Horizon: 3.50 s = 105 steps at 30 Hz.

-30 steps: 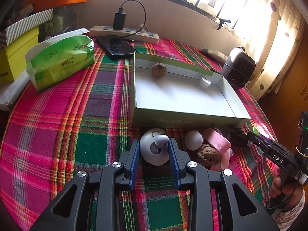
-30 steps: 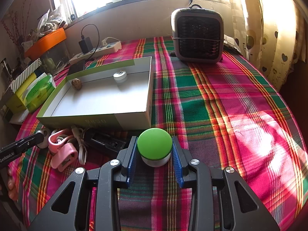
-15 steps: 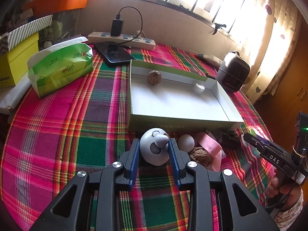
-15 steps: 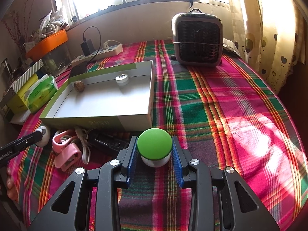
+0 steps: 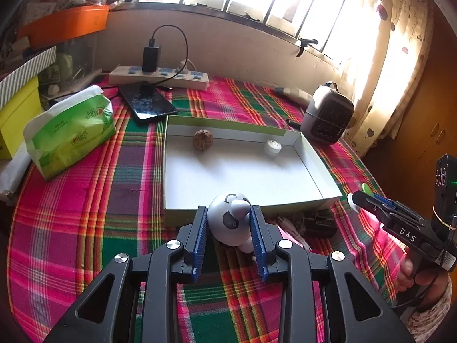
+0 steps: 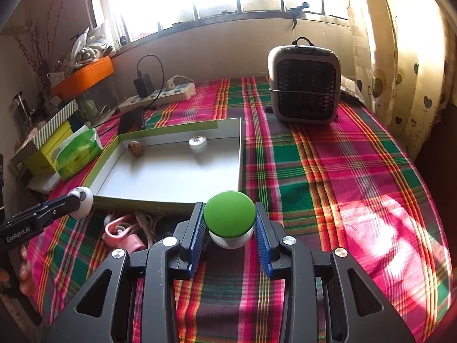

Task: Organize objects
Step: 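Carry the round toy and green mushroom into the box lid with both tools, then open both tools to set the toy and mushroom down in the box lid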

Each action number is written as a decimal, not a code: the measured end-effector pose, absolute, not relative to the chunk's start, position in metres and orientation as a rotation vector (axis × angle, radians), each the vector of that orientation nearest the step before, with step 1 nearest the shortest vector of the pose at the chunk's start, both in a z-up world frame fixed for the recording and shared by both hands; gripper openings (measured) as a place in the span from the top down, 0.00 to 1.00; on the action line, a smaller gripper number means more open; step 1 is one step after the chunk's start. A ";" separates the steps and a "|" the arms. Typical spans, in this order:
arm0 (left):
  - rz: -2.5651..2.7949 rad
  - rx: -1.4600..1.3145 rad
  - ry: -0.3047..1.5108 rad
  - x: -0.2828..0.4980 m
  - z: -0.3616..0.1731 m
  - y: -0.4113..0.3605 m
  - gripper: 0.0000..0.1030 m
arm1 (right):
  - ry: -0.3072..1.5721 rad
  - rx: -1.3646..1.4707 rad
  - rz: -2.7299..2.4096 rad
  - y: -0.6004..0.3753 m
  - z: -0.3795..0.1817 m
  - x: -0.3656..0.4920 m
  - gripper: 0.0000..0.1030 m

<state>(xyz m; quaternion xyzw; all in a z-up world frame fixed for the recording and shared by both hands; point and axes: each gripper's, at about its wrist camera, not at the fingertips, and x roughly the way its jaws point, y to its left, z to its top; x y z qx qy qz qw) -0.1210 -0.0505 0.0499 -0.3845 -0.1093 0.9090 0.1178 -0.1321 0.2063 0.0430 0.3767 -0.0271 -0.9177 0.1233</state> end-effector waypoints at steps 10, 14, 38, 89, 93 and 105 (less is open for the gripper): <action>2.629 -1.092 -0.281 -0.149 0.062 -0.033 0.73 | -0.089 1.080 -2.635 0.198 0.056 -0.160 0.66; 2.628 -1.084 -0.264 -0.165 0.066 -0.028 0.73 | -0.072 1.072 -2.621 0.191 0.057 -0.174 0.66; 2.534 -1.227 -0.252 -0.257 0.033 -0.008 0.73 | -0.036 1.179 -2.549 0.170 0.025 -0.264 0.66; 2.507 -1.304 -0.225 -0.278 0.015 0.002 0.67 | 0.026 1.207 -2.551 0.157 0.011 -0.279 0.58; 2.512 -1.304 -0.231 -0.277 0.016 0.001 0.66 | 0.009 1.204 -2.551 0.159 0.011 -0.278 0.57; 2.560 -1.266 -0.234 -0.262 0.027 -0.005 0.65 | -0.022 1.165 -2.579 0.164 0.021 -0.265 0.52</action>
